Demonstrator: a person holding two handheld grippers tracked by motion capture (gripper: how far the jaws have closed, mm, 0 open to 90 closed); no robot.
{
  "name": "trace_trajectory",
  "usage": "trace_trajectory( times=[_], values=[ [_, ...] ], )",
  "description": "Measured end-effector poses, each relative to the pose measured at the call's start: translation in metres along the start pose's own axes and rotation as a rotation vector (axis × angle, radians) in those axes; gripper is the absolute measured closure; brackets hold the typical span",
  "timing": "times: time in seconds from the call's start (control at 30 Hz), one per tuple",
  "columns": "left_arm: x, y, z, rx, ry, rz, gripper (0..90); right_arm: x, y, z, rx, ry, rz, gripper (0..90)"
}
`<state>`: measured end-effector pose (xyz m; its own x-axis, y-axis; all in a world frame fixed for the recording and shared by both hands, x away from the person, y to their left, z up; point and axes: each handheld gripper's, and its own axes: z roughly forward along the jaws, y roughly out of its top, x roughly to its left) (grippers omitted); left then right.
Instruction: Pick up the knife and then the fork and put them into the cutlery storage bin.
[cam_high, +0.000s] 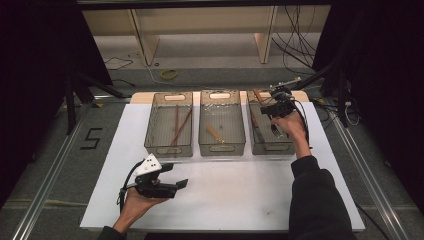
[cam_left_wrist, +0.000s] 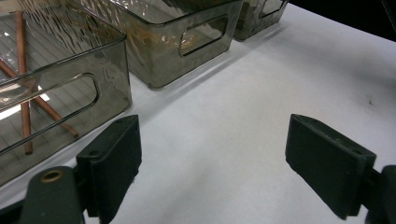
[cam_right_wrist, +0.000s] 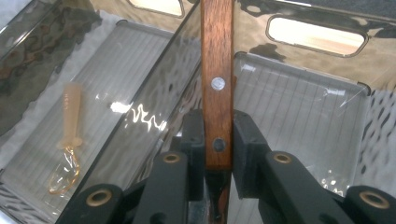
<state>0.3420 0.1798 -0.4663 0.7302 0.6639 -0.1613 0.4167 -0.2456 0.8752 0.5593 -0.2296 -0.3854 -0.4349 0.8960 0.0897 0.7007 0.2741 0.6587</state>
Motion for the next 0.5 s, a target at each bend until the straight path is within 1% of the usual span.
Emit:
trace_trajectory(
  times=[0.33, 0.5],
  values=[
    [0.000, 0.000, 0.000, 0.001, 0.000, -0.001, 17.9, 0.001, -0.002, 0.009, 0.022, -0.013, 0.008, 77.6],
    [0.000, 0.000, 0.000, 0.000, 0.000, -0.001, 17.9, 0.001, -0.003, 0.014, 0.033, -0.015, 0.025, 77.3]
  ],
)
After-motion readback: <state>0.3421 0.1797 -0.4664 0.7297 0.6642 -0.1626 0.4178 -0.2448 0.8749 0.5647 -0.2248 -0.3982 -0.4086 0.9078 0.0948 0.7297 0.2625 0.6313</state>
